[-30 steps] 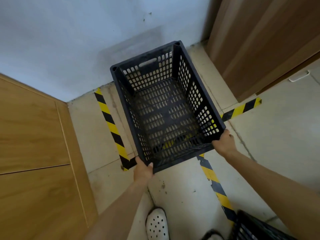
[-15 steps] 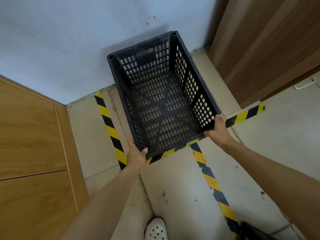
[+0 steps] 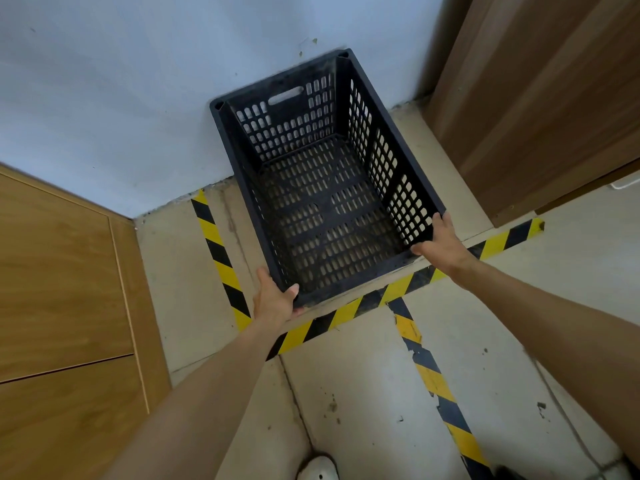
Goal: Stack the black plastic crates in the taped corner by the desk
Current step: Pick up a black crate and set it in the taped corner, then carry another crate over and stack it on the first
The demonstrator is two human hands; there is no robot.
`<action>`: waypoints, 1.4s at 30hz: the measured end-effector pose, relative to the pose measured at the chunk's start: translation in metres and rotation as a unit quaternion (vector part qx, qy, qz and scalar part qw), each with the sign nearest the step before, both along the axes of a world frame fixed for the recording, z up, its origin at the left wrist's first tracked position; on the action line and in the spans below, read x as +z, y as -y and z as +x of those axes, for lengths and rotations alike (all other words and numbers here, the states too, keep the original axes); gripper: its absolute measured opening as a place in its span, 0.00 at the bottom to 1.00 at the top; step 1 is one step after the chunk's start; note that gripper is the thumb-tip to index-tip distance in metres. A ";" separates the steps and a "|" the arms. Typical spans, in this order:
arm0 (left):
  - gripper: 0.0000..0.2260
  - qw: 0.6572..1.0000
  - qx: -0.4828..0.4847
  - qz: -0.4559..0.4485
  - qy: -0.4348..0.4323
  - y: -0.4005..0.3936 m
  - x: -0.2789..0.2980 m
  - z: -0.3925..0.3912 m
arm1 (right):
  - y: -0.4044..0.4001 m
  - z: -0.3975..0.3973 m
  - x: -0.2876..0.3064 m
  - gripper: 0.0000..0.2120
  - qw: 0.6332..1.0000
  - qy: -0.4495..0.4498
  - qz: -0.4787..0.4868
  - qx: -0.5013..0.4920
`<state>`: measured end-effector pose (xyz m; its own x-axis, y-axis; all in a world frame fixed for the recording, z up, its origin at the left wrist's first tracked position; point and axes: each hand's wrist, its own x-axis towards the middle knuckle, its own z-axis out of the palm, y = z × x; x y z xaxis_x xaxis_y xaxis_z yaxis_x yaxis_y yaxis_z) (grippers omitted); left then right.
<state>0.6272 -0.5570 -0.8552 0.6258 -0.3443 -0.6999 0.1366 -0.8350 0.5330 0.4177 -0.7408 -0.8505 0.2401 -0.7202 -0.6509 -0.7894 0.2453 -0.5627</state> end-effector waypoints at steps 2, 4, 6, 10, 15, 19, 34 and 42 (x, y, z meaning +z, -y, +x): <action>0.21 1.000 -0.005 -0.004 0.002 -0.001 -0.003 0.000 | 0.001 -0.003 -0.003 0.42 1.000 -0.002 0.011 0.005; 0.21 1.000 0.002 -0.008 -0.006 -0.003 -0.005 0.002 | 0.001 -0.004 -0.003 0.43 1.000 -0.001 0.021 0.006; 0.23 1.000 0.007 -0.004 -0.015 -0.003 -0.006 0.003 | 0.001 -0.003 -0.002 0.43 1.000 -0.003 0.022 0.003; 0.25 1.000 0.002 0.002 -0.004 -0.003 -0.008 0.002 | 0.006 -0.007 0.002 0.42 0.999 0.008 0.038 0.019; 0.37 0.983 -0.100 0.080 0.131 -0.008 0.003 -0.001 | -0.003 -0.022 0.013 0.39 0.997 0.039 0.053 0.050; 0.32 0.941 -0.240 0.068 0.229 0.002 0.032 -0.009 | -0.030 -0.032 0.029 0.30 0.998 0.035 0.050 0.033; 0.20 0.833 -0.516 -0.077 0.184 0.070 0.204 -0.140 | -0.076 -0.120 0.195 0.15 0.999 0.020 -0.002 0.040; 0.21 0.741 -0.644 -0.074 0.178 0.083 0.289 -0.255 | -0.099 -0.253 0.256 0.15 1.000 0.012 0.012 -0.002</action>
<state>0.3720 -0.6397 -0.5659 -0.1512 -0.8725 -0.4646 -0.8934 -0.0805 0.4420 0.1647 -0.6420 -0.5943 0.2528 -0.7055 -0.6620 -0.7751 0.2618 -0.5750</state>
